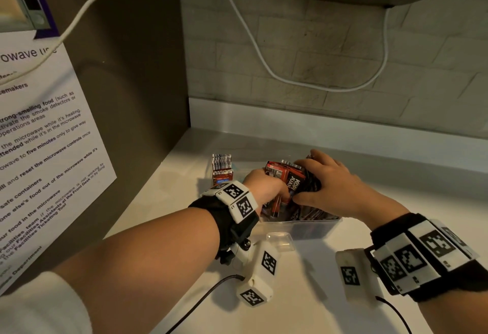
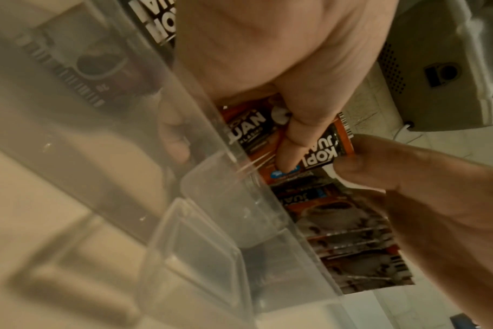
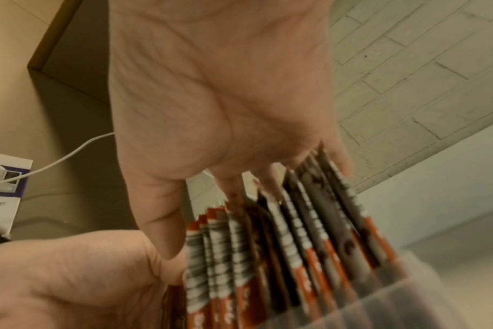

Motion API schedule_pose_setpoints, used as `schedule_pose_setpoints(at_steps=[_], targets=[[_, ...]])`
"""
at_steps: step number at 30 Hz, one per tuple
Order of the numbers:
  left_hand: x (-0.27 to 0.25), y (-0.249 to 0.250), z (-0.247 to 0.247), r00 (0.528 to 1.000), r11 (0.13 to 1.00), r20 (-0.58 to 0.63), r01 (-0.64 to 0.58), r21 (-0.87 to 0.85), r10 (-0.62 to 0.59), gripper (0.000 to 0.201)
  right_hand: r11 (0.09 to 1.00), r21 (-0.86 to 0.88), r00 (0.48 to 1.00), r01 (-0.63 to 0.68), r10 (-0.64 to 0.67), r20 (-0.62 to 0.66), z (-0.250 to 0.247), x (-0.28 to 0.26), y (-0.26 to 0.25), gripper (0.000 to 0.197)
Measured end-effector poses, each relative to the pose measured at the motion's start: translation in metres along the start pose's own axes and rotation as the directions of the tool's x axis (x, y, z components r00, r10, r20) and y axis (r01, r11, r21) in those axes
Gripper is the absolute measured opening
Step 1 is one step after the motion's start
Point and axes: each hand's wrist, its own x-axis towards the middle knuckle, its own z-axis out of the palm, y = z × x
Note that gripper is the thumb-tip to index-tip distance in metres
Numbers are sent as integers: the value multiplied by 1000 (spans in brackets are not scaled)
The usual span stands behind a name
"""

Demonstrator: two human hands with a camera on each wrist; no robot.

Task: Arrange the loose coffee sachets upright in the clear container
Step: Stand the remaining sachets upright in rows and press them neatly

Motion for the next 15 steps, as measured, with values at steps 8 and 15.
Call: schedule_pose_setpoints(at_steps=[8, 15], targets=[[-36, 14, -11, 978, 968, -70, -203, -150, 195, 20, 902, 379, 878, 209, -2, -479, -22, -19, -17, 67], [-73, 34, -33, 974, 895, -3, -210, -392, 227, 18, 854, 472, 957, 220, -94, -275, -14, -30, -60, 65]])
